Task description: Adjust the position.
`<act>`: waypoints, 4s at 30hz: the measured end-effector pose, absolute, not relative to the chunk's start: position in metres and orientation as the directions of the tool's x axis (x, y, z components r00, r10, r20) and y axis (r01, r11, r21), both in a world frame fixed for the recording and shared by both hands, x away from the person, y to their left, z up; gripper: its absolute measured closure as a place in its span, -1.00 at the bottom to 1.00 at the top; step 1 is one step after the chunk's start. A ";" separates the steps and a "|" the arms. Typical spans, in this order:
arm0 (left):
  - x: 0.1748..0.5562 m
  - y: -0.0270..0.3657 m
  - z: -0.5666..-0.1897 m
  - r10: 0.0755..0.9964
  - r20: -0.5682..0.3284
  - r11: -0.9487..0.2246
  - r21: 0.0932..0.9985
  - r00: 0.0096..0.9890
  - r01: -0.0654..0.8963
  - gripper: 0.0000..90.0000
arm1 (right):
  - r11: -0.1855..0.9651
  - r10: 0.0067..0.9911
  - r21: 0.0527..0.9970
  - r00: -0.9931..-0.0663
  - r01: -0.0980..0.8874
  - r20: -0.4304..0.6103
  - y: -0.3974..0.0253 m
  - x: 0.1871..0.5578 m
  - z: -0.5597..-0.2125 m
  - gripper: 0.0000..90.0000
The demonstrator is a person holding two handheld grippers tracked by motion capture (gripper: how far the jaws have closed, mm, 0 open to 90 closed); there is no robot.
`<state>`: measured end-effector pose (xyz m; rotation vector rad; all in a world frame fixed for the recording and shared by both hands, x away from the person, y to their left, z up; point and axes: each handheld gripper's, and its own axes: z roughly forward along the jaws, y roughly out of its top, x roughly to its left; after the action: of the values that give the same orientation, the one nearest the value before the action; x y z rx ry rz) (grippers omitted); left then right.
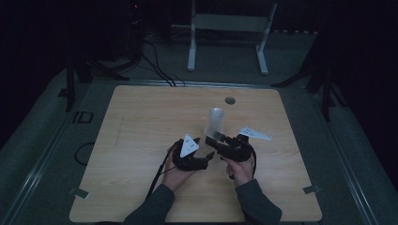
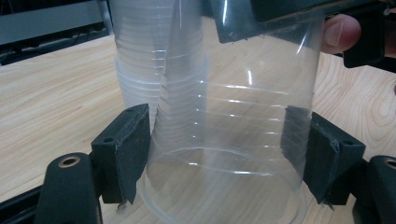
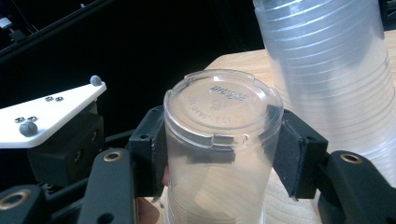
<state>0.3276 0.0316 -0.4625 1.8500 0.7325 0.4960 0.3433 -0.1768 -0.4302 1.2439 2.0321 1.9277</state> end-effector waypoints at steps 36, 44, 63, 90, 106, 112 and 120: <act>0.327 0.040 -0.458 0.678 0.031 -0.305 0.921 0.735 0.243 -0.36 | -0.088 0.555 0.866 -0.698 0.492 0.453 -0.184 0.342 -0.430 -0.33; 0.329 0.044 -0.457 0.688 0.031 -0.302 0.921 0.725 0.247 -0.36 | -0.069 0.553 0.872 -0.709 0.484 0.438 -0.188 0.339 -0.428 -0.33; 0.332 0.057 -0.448 0.693 0.024 -0.299 0.919 0.721 0.257 -0.35 | 0.084 0.600 0.907 -0.748 0.412 0.284 -0.199 0.335 -0.418 -0.28; 0.331 0.067 -0.435 0.661 0.079 -0.347 0.914 0.746 0.210 -0.34 | 0.348 0.621 0.887 -0.784 0.304 0.025 -0.204 0.334 -0.398 -0.26; 0.332 0.071 -0.433 0.644 0.127 -0.381 0.908 0.754 0.172 -0.33 | 0.458 0.583 0.845 -0.810 0.274 -0.053 -0.207 0.338 -0.382 -0.24; 0.333 0.072 -0.432 0.630 0.132 -0.392 0.905 0.765 0.166 -0.33 | 0.487 0.571 0.830 -0.818 0.272 -0.067 -0.207 0.340 -0.376 -0.20; 0.332 0.073 -0.432 0.613 0.143 -0.411 0.898 0.777 0.159 -0.34 | 0.545 0.549 0.799 -0.829 0.254 -0.110 -0.206 0.342 -0.368 -0.19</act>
<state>0.3322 0.0726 -0.4323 1.9625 0.5815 0.5670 0.3419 -0.2058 -0.3681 0.6603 2.4368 1.1781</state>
